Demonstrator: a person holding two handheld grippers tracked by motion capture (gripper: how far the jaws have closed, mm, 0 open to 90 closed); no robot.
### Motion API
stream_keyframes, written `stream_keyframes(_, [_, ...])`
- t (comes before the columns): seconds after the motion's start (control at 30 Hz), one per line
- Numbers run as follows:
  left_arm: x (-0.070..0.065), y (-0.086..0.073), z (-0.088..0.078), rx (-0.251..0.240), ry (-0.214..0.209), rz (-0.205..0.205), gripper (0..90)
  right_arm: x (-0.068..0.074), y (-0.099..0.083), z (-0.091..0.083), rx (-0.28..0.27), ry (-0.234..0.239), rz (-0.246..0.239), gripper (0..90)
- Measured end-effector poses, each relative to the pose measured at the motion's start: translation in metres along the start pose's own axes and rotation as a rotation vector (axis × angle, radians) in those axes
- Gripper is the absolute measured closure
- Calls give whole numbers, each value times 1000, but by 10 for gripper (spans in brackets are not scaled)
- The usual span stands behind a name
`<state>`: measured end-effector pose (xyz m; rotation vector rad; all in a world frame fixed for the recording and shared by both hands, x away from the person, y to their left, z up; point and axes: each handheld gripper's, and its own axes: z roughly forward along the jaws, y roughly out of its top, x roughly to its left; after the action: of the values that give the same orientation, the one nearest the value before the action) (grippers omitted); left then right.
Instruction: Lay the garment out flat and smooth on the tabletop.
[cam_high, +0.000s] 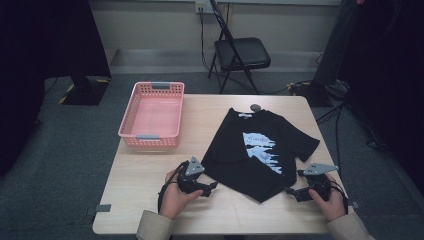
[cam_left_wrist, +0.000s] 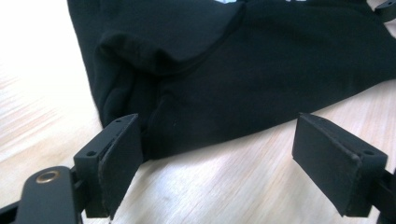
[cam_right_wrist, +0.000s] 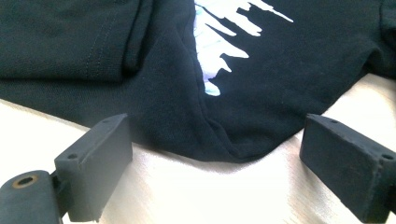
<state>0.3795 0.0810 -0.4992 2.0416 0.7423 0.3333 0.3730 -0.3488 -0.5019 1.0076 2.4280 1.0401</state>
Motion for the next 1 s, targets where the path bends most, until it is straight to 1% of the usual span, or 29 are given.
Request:
stream_keyframes(0.17, [0,9,2,-11,-14,-2,165,0,0,0,1,1,1,81])
stream_keyframes(0.23, [0,13,3,-14,-13,-2,166,0,0,0,1,2,0,81])
stream_keyframes(0.33, [0,20,5,-12,-9,10,166,0,0,0,1,2,1,81])
stream_keyframes(0.47, [-1,30,7,-13,-15,14,168,0,0,0,1,2,1,80])
stream_keyframes(0.5, [-1,33,8,-11,-13,20,169,0,0,0,2,3,2,80])
stream_keyframes(0.63, [0,42,12,-20,-12,17,174,0,0,0,1,3,1,80])
stream_keyframes(0.7, [0,46,14,-21,-9,17,176,0,0,0,1,3,1,80])
stream_keyframes(0.83, [-2,56,21,-15,-6,32,183,0,0,0,1,3,1,80])
stream_keyframes(1.0, [-4,67,34,-14,-25,27,187,0,0,0,1,3,1,80])
